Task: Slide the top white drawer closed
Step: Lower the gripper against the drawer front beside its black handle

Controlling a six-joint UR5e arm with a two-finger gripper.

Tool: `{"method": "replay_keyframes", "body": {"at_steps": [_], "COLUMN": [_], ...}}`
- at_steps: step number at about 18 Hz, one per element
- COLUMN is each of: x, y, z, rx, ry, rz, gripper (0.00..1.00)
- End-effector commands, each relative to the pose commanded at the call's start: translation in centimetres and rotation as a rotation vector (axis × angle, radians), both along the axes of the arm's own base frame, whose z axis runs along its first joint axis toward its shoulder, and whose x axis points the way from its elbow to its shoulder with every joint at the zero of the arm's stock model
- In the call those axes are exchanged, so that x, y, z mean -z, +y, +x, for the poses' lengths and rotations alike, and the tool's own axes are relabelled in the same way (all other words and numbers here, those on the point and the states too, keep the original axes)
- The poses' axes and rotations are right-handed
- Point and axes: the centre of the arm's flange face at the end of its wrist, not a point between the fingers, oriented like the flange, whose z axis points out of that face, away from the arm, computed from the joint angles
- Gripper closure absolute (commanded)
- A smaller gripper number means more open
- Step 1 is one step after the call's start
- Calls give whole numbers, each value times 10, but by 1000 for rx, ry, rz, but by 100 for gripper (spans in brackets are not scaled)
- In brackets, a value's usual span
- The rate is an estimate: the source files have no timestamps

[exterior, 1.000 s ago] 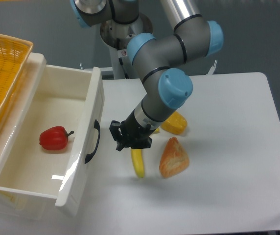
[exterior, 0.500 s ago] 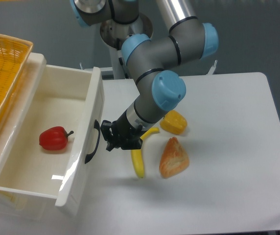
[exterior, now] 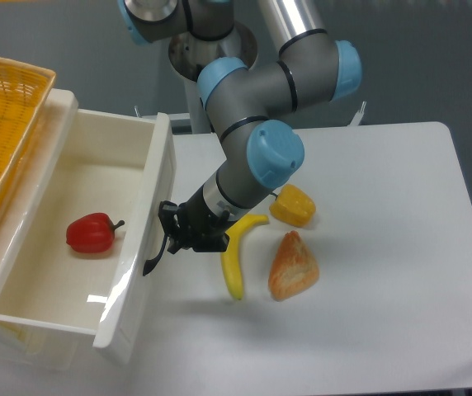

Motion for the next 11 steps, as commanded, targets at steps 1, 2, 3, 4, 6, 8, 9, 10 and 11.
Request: {"method": "replay_keyframes", "body": {"at_steps": [1,2,3,4,6,8,9,10,11], "x": [-4,-4,-5,-5,-8,-9,-9,-9,-9], "y": [-1,-1,-1,-1,-1,0,2,2,2], "z": [0,1,1,2,3,5,8,9,9], "rx": [-2,0,0,-1,0,3,8,10,10], "ry": [2,1,1,-2,1,2,2,1,1], "rz": [4,3,5,9,13,14,14,13,13], "gripper": [89,89,89,89,89,89,89,89,89]}}
